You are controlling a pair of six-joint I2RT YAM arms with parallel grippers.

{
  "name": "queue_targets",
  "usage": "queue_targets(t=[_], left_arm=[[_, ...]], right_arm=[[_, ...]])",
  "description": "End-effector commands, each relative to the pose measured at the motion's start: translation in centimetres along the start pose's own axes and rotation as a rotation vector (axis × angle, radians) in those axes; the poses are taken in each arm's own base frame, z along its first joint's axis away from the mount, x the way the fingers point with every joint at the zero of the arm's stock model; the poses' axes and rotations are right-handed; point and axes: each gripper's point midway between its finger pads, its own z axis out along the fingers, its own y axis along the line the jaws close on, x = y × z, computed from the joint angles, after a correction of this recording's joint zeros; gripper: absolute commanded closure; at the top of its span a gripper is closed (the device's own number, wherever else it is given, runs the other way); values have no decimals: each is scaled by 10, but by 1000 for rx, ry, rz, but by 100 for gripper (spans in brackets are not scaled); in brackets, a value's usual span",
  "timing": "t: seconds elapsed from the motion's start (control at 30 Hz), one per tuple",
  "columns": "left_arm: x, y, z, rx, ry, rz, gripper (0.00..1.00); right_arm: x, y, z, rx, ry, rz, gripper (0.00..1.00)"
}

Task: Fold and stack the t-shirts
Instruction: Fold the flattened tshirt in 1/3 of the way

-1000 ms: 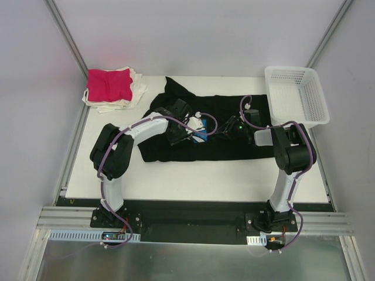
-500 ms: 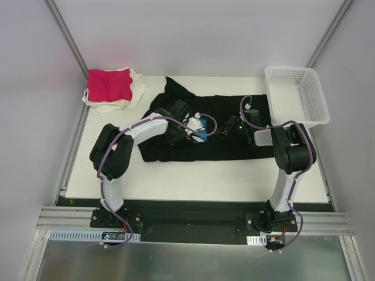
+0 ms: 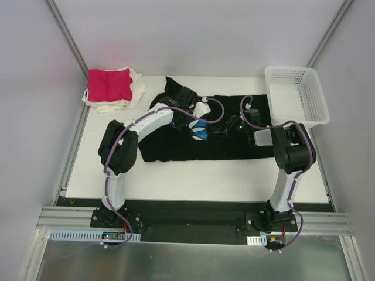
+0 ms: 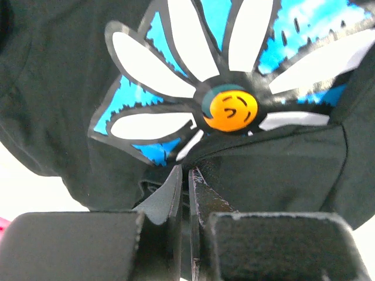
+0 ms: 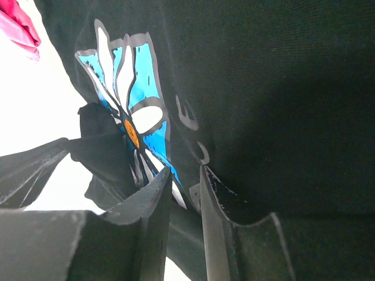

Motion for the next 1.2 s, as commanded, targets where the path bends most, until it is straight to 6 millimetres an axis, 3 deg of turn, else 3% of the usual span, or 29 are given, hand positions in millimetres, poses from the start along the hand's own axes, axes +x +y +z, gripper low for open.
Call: queue_targets(t=[0.0,0.43,0.9,1.0,1.03,1.07,1.13,1.17], left_arm=[[-10,10,12,-14,8,29,100],[-24,13,42,3,3,29,100],[-34,1,72,36,-2,29,100],[-32,-4,77,47,4,27,86],[-34,-5,77,47,-2,25,75],[-33,-6,78,51,-1,25,71],[-37,-7,80,45,-16,29,52],[-37,-8,82,43,-19,30,34]], right_arm=[[-5,7,0,-37,-12,-15,72],[-5,7,-2,-40,-12,-14,72],[-6,8,-3,-49,-12,-16,72],[-7,9,-4,-51,-14,-16,72],[-7,9,-4,-52,-13,-14,72],[-7,10,-5,-53,-14,-15,72],[-6,11,-5,-56,-14,-20,72],[-7,12,-7,-59,-16,-24,72]])
